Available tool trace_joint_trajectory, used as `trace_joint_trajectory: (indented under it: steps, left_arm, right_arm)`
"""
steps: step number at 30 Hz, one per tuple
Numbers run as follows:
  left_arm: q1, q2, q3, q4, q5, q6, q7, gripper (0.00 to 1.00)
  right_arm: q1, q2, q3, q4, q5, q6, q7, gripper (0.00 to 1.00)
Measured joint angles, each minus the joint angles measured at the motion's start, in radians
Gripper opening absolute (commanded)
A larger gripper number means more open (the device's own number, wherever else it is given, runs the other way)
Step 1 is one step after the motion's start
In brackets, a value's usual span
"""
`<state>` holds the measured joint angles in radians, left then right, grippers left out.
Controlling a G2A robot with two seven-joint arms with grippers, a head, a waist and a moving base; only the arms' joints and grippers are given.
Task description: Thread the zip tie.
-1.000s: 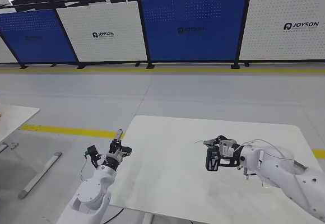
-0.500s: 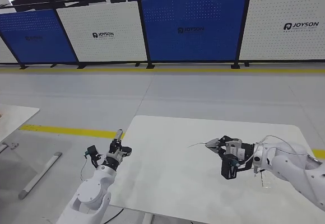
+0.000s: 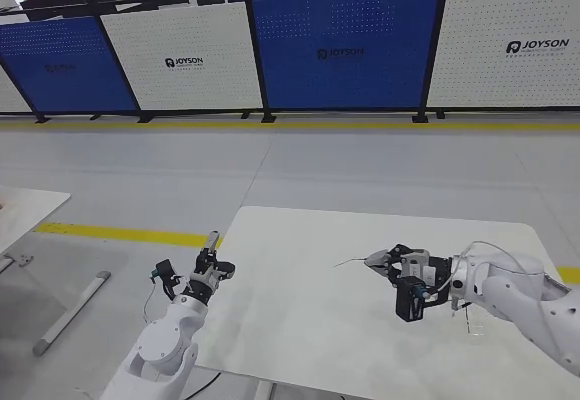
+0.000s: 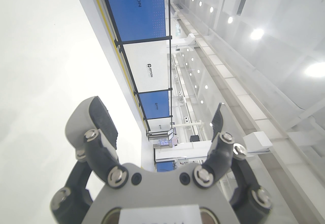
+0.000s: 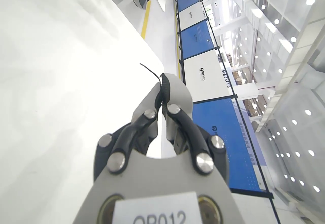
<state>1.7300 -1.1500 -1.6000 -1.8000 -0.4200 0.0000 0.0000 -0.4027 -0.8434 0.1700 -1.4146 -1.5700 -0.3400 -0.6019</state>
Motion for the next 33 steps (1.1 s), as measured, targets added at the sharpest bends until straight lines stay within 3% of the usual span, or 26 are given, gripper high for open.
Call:
trace_joint_trajectory:
  steps: [3, 8, 11, 24, 27, 33]
  left_arm:
    - [0.000, 0.000, 0.000, 0.000, 0.000, 0.000, 0.000, 1.00]
    - [0.000, 0.000, 0.000, 0.000, 0.000, 0.000, 0.000, 1.00]
    - [0.000, 0.000, 0.000, 0.000, 0.000, 0.000, 0.000, 1.00]
    - [-0.001, 0.000, 0.001, 0.000, 0.000, 0.000, -0.002, 1.00]
    - [-0.002, 0.000, 0.012, -0.013, -0.005, 0.015, -0.059, 1.00]
    - [0.014, 0.013, -0.005, -0.056, -0.057, 0.108, -0.308, 1.00]
  right_arm:
    - [-0.007, -0.008, 0.000, 0.008, 0.000, 0.000, 0.025, 0.00]
    - [-0.008, -0.049, 0.000, 0.099, 0.000, 0.000, -0.004, 0.00]
    - [-0.012, -0.077, 0.000, 0.175, 0.000, 0.000, -0.090, 0.00]
    - [-0.012, -0.077, 0.000, 0.172, 0.000, 0.000, -0.107, 0.00]
    - [-0.012, -0.077, 0.000, 0.172, 0.000, 0.000, -0.107, 0.00]
    - [-0.012, -0.077, 0.000, 0.172, 0.000, 0.000, -0.107, 0.00]
